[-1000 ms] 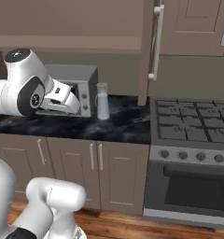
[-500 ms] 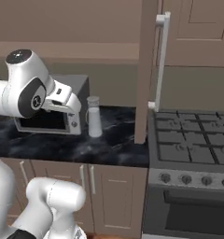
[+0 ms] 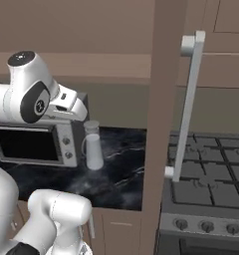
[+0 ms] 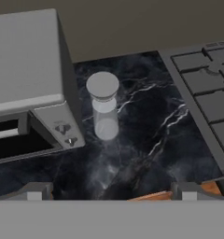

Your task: There is a tray on the dining counter. Grab the cup, mug, and pitcher and place them on the tray. The pitcher may be placed next to the tray if it cannot fit the tray.

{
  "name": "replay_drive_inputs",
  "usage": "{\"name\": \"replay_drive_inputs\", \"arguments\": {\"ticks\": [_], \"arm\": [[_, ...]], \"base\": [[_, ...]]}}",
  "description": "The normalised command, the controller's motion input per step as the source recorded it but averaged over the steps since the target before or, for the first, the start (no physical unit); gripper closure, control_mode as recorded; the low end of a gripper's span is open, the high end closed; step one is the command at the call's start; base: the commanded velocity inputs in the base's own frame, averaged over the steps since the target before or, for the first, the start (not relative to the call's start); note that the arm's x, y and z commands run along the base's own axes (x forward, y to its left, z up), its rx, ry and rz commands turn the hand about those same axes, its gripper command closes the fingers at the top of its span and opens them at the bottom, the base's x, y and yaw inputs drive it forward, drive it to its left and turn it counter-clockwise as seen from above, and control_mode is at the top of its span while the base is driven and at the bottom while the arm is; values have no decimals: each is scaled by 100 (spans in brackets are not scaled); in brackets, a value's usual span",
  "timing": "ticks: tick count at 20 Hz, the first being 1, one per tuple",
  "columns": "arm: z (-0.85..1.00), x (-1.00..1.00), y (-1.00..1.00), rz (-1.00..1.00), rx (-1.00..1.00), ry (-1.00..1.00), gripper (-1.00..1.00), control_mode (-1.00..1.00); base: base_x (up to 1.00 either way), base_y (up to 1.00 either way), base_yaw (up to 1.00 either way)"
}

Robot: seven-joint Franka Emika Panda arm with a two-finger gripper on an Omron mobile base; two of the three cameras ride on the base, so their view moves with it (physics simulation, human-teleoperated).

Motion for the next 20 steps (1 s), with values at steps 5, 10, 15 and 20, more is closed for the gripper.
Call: {"name": "replay_drive_inputs", "arguments": {"ticks": [5,10,15,20], "arm": [[0,0,0,0,0,0,-100,100],[0,0,0,0,0,0,-100,100],[0,0,0,0,0,0,-100,100],[0,0,0,0,0,0,-100,100]], "base": [[37,3,5],[26,0,10],[21,0,9],[23,0,7]]}}
